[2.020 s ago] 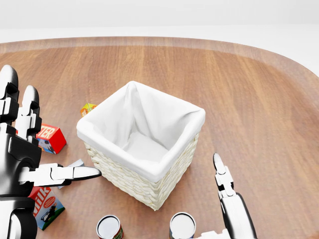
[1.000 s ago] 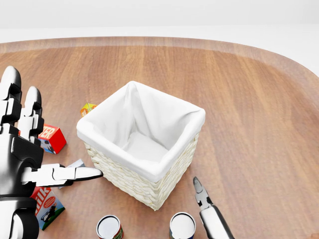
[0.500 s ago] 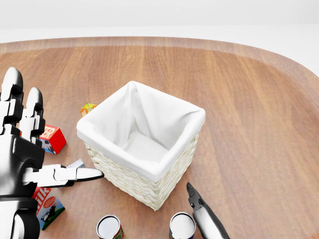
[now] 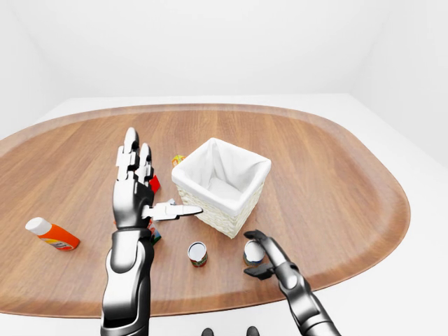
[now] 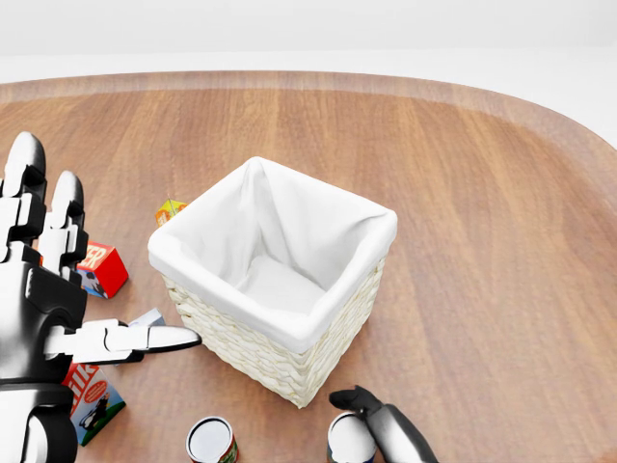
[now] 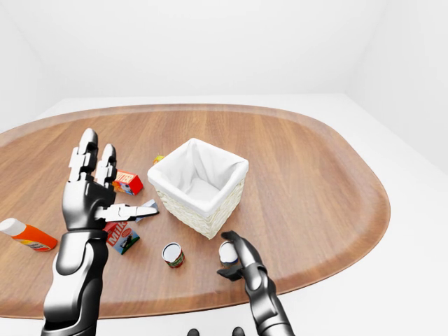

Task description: Pick up the alphabet soup, and put it in the basket.

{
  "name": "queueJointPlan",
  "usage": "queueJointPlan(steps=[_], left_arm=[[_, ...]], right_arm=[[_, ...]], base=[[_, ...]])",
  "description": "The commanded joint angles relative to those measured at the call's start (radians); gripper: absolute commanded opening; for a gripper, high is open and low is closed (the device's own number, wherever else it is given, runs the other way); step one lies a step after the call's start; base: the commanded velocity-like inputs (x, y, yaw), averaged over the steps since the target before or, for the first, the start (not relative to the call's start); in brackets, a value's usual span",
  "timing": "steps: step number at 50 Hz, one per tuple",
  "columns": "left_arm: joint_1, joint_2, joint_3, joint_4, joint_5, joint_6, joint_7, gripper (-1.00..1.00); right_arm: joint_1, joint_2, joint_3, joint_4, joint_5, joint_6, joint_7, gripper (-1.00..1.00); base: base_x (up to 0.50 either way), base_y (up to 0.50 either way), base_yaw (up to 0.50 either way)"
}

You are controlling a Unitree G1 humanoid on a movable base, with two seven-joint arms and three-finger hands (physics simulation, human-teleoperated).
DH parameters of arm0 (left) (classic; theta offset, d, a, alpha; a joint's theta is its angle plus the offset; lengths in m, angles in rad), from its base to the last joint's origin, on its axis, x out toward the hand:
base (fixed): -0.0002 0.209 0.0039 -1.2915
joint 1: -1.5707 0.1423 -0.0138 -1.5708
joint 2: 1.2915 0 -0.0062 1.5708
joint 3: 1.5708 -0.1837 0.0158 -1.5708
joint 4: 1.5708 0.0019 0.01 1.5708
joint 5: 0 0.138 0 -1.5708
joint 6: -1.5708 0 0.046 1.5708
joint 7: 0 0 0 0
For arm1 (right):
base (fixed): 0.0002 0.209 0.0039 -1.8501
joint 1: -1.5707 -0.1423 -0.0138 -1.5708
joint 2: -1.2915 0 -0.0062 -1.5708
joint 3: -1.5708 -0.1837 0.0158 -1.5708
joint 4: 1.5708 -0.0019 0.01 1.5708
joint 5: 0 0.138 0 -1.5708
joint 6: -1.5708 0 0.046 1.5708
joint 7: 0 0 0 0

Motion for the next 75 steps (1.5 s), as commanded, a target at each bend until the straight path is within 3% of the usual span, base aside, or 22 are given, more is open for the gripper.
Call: queueJointPlan(steps=[1, 26, 36, 48, 55, 60, 65, 75], left_arm=[[0.002, -0.001, 0.0, 0.004, 0.001, 0.0, -0.001, 1.0], [-0.002, -0.001, -0.004, -0.005, 0.0, 0.0, 0.002, 1.0], [-0.003, -0.001, -0.003, -0.016, -0.004, 0.0, 0.004, 1.0], [0.001, -0.002, -0.004, -0.014, 0.0, 0.0, 0.003, 1.0], [0.002, -0.002, -0.003, -0.011, 0.0, 0.0, 0.003, 1.0], [0.0, -0.002, -0.004, -0.004, 0.002, 0.0, 0.002, 1.0], [0.002, -0.002, -0.005, -0.009, 0.003, 0.0, 0.002, 1.0], [-0.006, -0.001, -0.004, 0.007, 0.003, 0.0, 0.001, 1.0]], right_arm=[[-0.002, 0.001, 0.004, 0.016, -0.014, 0.0, -0.001, -1.0], [0.032, -0.007, -0.008, -0.137, -0.023, 0.0, -0.001, -1.0], [0.119, -0.033, -0.008, -0.561, -0.091, 0.0, 0.113, -1.0], [0.151, -0.051, -0.045, -0.689, -0.143, 0.0, 0.183, -1.0], [0.151, -0.069, -0.076, -0.916, -0.256, 0.0, 0.341, -1.0], [0.091, -0.07, -0.099, -1.045, -0.367, 0.0, 0.49, -1.0], [-0.087, -0.069, -0.117, -1.065, -0.492, 0.0, 0.631, -1.0], [-0.32, -0.061, -0.149, -1.065, -0.696, 0.0, 0.633, -1.0]], base=[[0.0, 0.0, 0.0], [0.0, 0.0, 0.0], [0.0, 0.0, 0.0], [0.0, 0.0, 0.0], [0.0, 0.0, 0.0], [0.0, 0.0, 0.0], [0.0, 0.0, 0.0], [0.0, 0.0, 0.0]])
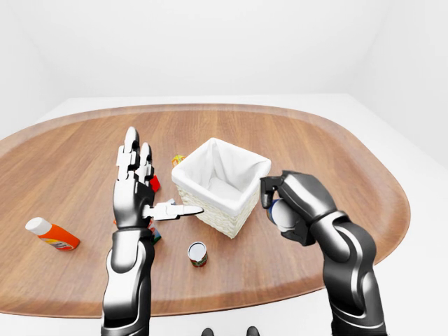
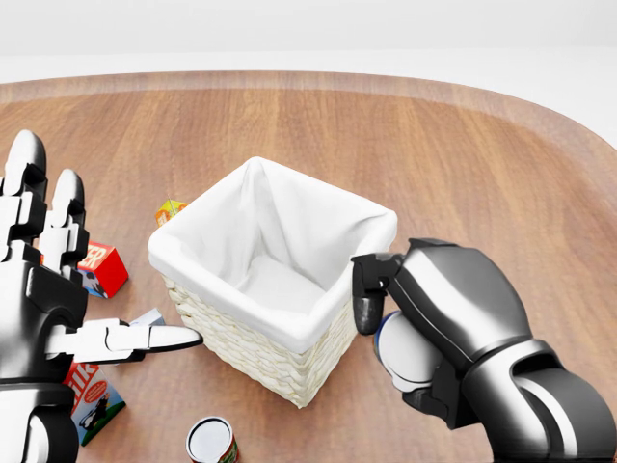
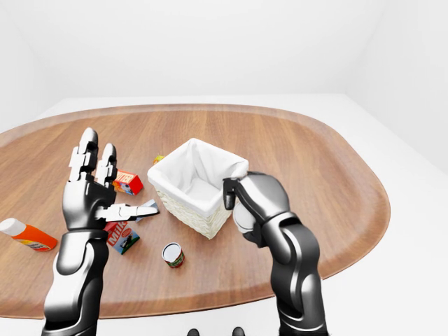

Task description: Pick up the alphabet soup, and put it in the basket.

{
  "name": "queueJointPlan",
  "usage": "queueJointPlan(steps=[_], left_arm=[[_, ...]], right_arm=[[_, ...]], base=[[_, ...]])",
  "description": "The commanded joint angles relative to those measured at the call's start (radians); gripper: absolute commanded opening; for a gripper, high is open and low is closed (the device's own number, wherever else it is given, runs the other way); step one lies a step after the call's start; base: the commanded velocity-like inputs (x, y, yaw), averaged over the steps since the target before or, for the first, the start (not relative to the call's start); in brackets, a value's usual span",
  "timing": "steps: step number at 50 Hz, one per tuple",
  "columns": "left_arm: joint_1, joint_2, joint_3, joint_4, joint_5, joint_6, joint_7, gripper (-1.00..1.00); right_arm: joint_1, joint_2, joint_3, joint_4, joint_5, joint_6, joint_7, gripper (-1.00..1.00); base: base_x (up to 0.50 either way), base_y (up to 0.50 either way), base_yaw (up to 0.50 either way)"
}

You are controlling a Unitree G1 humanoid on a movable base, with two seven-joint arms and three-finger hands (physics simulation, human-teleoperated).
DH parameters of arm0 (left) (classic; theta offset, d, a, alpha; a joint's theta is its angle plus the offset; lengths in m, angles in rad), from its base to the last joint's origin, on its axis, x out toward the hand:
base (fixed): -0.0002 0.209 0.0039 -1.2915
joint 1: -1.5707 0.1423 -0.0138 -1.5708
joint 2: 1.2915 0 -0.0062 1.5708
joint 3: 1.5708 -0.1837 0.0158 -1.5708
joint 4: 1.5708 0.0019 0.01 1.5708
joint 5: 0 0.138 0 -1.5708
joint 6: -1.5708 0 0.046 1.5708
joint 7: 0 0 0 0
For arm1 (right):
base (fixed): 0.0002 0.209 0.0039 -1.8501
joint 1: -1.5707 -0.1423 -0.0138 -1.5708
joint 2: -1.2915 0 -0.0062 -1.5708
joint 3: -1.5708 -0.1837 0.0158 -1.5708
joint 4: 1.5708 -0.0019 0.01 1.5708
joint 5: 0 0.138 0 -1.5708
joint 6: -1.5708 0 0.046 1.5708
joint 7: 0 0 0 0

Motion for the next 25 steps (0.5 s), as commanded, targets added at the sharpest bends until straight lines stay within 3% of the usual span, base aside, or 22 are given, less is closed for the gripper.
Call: queueJointPlan(steps=[1, 9, 25], left_arm=[[-0.005, 0.001, 0.001, 0.018, 0.0, 0.0, -0.002, 1.0], [0.0, -0.002, -0.006, 0.012, 0.005, 0.0, 0.0, 1.0], [0.001, -0.002, -0.009, 0.014, 0.008, 0.0, 0.0, 1.0]], right_arm=[[-0.232, 0.003, -0.05, -0.068, -0.199, 0.0, 0.0, -1.0], [-0.399, -0.026, -0.081, 0.032, -0.211, 0.0, 0.0, -1.0], [-0.706, -0.099, -0.081, 0.464, 0.068, 0.0, 0.0, -1.0]], base=[[0.0, 0.0, 0.0], [0.0, 0.0, 0.0], [0.0, 0.0, 0.0]])
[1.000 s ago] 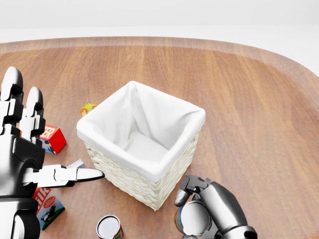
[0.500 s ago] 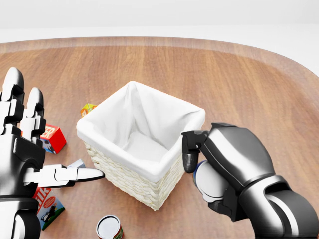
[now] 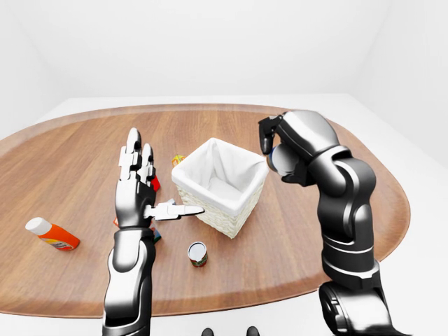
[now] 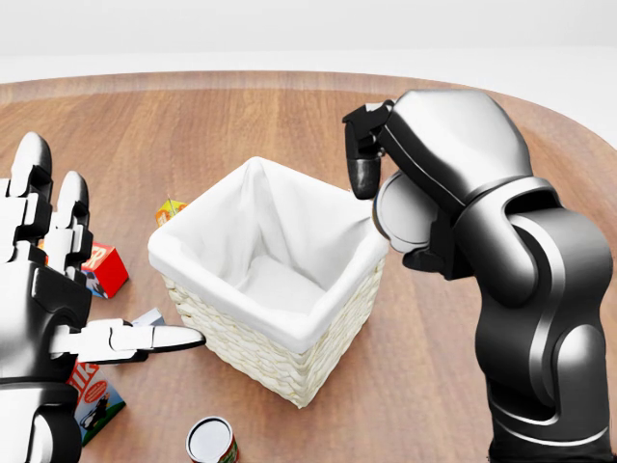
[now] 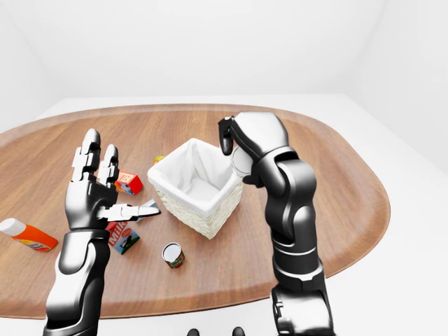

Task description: Pick up the alphabet soup, and put it in the basket.

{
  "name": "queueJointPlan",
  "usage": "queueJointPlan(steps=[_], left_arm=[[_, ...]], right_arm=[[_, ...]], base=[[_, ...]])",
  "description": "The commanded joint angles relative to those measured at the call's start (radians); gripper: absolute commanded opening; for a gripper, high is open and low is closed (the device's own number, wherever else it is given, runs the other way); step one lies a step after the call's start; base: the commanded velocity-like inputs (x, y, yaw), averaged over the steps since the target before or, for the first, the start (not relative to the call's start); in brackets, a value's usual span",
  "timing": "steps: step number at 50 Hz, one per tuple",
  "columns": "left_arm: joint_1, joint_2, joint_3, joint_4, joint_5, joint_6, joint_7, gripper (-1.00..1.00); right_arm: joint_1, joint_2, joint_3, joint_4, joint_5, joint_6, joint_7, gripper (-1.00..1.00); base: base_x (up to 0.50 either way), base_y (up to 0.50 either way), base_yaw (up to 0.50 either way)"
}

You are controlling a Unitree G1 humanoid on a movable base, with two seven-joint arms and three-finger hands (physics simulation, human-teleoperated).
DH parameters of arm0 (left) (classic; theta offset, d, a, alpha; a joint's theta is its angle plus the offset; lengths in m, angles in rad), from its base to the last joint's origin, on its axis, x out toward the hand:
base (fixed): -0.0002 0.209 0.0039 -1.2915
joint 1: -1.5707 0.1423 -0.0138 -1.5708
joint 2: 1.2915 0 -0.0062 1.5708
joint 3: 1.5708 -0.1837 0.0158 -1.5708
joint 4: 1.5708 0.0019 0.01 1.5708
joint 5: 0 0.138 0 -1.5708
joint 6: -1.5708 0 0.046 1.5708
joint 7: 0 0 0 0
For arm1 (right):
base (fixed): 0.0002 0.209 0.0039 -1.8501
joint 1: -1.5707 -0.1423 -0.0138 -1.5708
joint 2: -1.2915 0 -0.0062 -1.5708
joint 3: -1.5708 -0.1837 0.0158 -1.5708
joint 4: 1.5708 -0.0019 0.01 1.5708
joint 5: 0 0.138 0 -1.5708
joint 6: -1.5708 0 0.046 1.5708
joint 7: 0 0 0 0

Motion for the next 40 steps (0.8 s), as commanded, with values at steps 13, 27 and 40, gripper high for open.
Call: queueJointPlan(steps=[13, 27, 40], left_arm=[[0.001, -0.001, -0.005, -0.003, 0.005, 0.0, 0.0, 1.0], [-0.001, -0.001, -0.003, 0.016, 0.005, 0.0, -0.002, 1.0], [-0.005, 0.0, -0.002, 0.028, 0.003, 0.0, -0.003, 1.0]], right_arm=[[-0.434, -0.05, -0.024, 0.693, 0.529, 0.0, -0.221, -1.0], [-0.619, -0.037, 0.021, 1.138, 0.649, 0.0, -0.32, -1.0], [-0.712, 0.012, 0.058, 1.506, 0.58, 0.0, -0.326, -1.0]], base=[[0.0, 0.0, 0.0], [0.0, 0.0, 0.0], [0.0, 0.0, 0.0]])
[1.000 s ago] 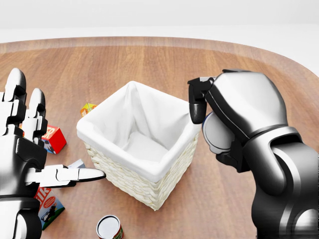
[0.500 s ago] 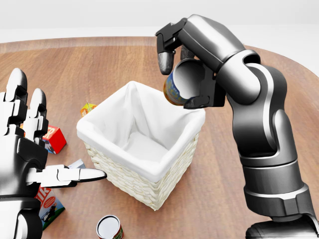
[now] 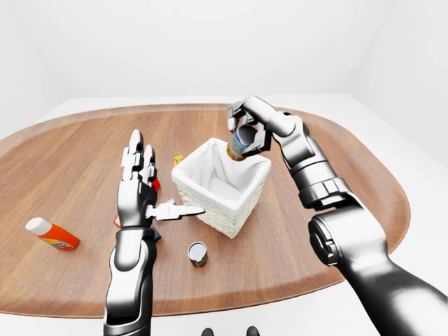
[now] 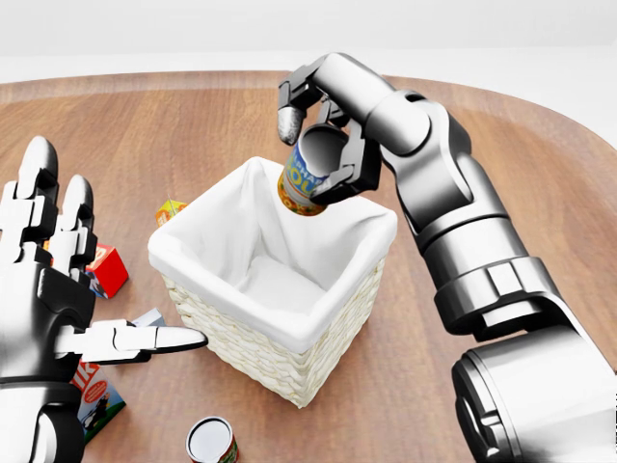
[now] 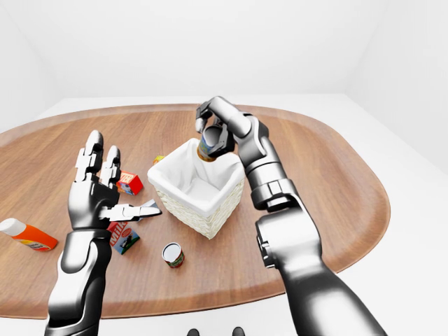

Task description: Pick up the alphabet soup, and put it in the basket.

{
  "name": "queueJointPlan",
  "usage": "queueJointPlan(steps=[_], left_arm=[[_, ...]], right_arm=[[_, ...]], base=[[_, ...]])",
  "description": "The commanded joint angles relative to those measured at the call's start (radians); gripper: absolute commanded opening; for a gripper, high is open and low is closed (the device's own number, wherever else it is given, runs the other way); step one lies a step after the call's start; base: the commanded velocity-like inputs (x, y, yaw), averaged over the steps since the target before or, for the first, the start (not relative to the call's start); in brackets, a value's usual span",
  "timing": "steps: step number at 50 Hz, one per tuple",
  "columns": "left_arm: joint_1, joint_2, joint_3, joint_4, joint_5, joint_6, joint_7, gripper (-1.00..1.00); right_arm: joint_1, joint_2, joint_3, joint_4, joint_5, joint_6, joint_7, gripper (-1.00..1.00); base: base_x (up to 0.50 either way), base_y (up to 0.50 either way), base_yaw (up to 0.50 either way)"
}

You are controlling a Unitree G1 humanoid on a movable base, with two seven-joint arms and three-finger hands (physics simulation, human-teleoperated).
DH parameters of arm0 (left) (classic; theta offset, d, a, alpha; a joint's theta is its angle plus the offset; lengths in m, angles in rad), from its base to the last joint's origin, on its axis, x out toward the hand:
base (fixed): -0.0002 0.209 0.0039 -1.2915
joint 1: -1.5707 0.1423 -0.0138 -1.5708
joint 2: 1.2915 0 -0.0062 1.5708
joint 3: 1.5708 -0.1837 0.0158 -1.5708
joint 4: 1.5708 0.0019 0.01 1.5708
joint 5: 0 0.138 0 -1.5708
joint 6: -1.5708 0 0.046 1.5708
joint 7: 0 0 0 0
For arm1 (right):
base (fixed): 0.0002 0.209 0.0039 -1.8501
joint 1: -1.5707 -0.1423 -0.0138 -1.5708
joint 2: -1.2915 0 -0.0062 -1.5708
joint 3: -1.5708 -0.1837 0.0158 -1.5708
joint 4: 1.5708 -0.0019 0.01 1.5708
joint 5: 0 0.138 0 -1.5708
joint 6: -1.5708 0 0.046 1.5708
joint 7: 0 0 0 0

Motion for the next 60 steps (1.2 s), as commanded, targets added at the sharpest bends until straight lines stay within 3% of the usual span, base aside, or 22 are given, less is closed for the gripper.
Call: queueJointPlan(steps=[1, 41, 60], left_arm=[[-0.003, 0.0, 0.001, 0.006, -0.002, 0.0, 0.0, 1.0], [-0.002, 0.001, -0.003, 0.023, 0.003, 0.0, -0.001, 1.0], [-0.007, 0.004, 0.006, 0.027, -0.005, 0.0, -0.003, 1.0]], right_arm=[[-0.089, 0.034, 0.018, 0.273, -0.011, 0.0, -0.024, -1.0], [-0.082, 0.171, 0.025, 0.413, -0.138, 0.0, -0.054, -1.0], [-0.132, 0.157, -0.002, 0.449, -0.179, 0.0, -0.074, -1.0]], base=[[0.0, 0.0, 0.0], [0.0, 0.0, 0.0], [0.0, 0.0, 0.0]])
